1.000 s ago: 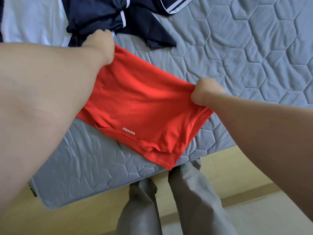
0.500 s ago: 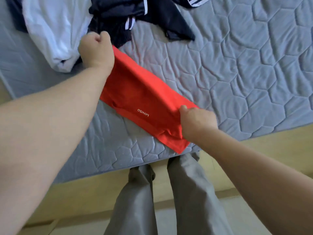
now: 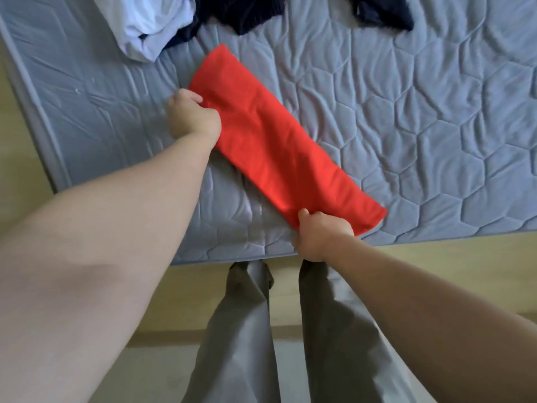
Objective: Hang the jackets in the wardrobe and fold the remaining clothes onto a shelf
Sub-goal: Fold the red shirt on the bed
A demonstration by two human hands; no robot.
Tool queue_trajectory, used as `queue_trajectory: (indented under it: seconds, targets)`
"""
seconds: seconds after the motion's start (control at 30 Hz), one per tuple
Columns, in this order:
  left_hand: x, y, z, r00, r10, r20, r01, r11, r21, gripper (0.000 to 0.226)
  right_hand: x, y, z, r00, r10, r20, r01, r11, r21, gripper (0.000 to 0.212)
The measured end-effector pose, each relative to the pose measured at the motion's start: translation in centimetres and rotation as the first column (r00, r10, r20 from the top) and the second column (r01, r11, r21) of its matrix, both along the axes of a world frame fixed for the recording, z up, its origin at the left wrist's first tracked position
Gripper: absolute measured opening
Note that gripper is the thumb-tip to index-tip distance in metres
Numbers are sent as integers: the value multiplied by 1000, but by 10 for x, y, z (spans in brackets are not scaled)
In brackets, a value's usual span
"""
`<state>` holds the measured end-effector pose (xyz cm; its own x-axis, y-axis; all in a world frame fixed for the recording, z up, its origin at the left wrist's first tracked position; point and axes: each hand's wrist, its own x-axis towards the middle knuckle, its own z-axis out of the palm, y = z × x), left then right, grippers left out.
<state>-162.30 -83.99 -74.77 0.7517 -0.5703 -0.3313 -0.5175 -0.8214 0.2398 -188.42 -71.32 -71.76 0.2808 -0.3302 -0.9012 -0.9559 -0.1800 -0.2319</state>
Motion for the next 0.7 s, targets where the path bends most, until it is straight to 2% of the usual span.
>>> queue_trajectory:
  seconds: [0.07, 0.1, 0.17, 0.2, 0.23, 0.3, 0.37, 0.43, 0.6, 0.7]
  targets:
    - [-9, 7, 3, 955, -214, 205, 208, 977, 50, 42, 3, -1, 2, 992, -76, 105, 96, 975, -199, 30]
    - [-16, 11, 5, 901, -351, 256, 351, 935, 45, 45, 5, 0, 3, 977, -102, 186, 162, 925, -345, 28]
    - [-30, 17, 7, 721, -649, 243, 662, 749, 36, 53, 7, -4, 5, 958, -66, 279, 230, 757, -611, 23]
    - [-36, 20, 6, 610, -762, 216, 774, 632, 44, 56, 7, -7, 3, 960, -41, 278, 230, 681, -695, 22]
    - [-40, 22, 4, 516, -836, 188, 844, 533, 56, 58, 7, -10, -1, 965, -38, 259, 219, 659, -720, 28]
    - [-49, 24, -4, 406, -903, 145, 902, 421, 94, 61, 8, -11, -11, 974, -102, 202, 213, 716, -665, 49]
    - [-54, 24, -16, 351, -927, 129, 922, 366, 126, 64, 10, -10, -25, 970, -204, 132, 242, 765, -597, 63]
    - [-51, 19, -30, 310, -940, 145, 931, 331, 155, 67, 10, -5, -44, 969, -238, 65, 230, 774, -590, 68]
    - [-23, 9, -73, 239, -945, 223, 949, 276, 152, 71, -5, -4, -92, 958, -271, 94, 263, 703, -661, 72]
    - [-16, 11, -95, 227, -936, 268, 959, 263, 105, 72, -8, -1, -112, 960, -252, 124, 263, 650, -713, 74]
